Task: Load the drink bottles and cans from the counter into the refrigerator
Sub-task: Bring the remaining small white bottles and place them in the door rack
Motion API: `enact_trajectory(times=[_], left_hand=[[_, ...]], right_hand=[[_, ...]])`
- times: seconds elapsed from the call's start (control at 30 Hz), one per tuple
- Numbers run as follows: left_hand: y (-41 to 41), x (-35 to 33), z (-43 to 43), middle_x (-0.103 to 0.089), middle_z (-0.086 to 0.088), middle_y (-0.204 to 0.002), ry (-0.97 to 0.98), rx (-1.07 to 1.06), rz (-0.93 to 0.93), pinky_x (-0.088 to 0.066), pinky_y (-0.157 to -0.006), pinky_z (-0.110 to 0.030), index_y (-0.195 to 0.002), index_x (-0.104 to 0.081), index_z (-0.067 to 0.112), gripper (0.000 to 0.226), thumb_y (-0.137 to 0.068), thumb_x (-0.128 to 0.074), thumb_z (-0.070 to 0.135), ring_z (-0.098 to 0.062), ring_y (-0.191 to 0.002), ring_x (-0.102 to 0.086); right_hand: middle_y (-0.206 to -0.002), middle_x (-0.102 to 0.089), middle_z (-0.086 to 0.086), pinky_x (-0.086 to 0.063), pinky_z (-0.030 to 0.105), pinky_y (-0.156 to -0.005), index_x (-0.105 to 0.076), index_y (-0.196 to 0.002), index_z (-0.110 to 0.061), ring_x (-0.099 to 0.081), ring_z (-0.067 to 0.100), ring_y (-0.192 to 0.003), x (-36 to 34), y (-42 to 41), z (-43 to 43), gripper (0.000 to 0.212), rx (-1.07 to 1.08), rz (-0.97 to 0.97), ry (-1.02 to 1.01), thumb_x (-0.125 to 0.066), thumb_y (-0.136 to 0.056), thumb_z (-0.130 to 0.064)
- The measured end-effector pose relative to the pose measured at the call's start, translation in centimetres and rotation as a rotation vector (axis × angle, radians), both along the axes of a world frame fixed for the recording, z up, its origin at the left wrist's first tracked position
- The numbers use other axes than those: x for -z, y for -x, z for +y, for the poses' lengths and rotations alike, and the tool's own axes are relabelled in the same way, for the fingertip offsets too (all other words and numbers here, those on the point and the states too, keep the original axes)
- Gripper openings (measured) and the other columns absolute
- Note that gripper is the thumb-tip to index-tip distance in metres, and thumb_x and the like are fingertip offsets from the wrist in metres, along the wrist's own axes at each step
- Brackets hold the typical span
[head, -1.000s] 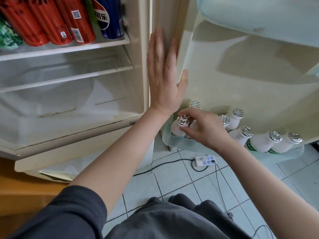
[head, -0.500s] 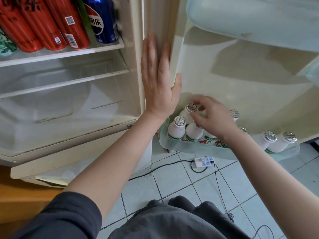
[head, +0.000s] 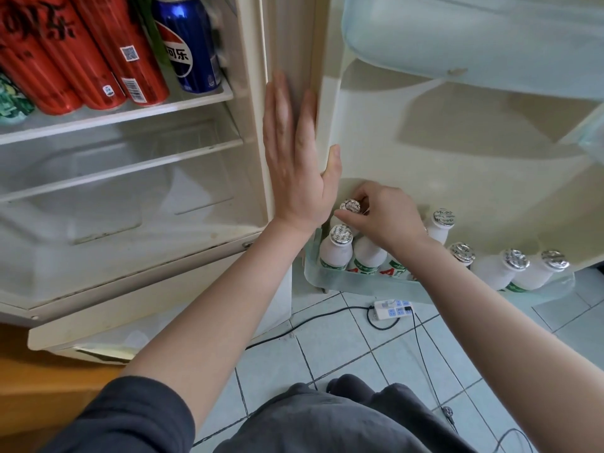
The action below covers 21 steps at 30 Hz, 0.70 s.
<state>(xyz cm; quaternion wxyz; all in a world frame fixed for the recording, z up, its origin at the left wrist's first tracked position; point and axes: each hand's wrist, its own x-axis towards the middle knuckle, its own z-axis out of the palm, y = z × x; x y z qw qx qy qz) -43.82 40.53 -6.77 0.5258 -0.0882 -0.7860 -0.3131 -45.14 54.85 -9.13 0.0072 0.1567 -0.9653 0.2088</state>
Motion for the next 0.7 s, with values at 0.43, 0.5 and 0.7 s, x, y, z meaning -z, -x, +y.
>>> enact_trajectory(times=[0.43,0.5,0.7], left_hand=[[0.4,0.1,-0.1,-0.031,-0.049,-0.134,0.003,-0.001,0.022,-0.013,-0.118,-0.039,-0.133,-0.028,-0.001,0.056,-0.084,-0.048,0.017,-0.048,-0.132,-0.021],[0.4,0.1,-0.1,-0.031,-0.049,-0.134,0.006,-0.004,0.022,-0.013,-0.118,-0.040,-0.133,-0.028,-0.001,0.056,-0.084,-0.048,0.017,-0.049,-0.132,-0.021],[0.3,0.2,-0.1,-0.031,-0.048,-0.134,0.014,-0.002,0.014,-0.015,-0.117,-0.043,-0.133,-0.028,0.000,0.055,-0.085,-0.048,0.018,-0.049,-0.132,-0.022]], right_hand=[[-0.050,-0.045,0.000,-0.023,0.030,-0.045,-0.041,-0.055,-0.016,-0.042,0.015,-0.050,-0.3,0.4,-0.9,0.050,0.009,-0.111,-0.072,-0.056,-0.081,-0.056],[-0.049,-0.044,0.000,-0.023,0.030,-0.045,-0.039,-0.054,-0.015,-0.041,0.014,-0.049,-0.5,0.4,-1.0,0.051,0.009,-0.112,-0.077,-0.057,-0.080,-0.056],[-0.046,-0.041,0.003,-0.031,0.032,-0.048,-0.039,-0.054,-0.010,-0.041,0.020,-0.049,-1.2,-0.3,-0.7,0.059,0.037,-0.167,0.001,-0.048,-0.082,-0.061]])
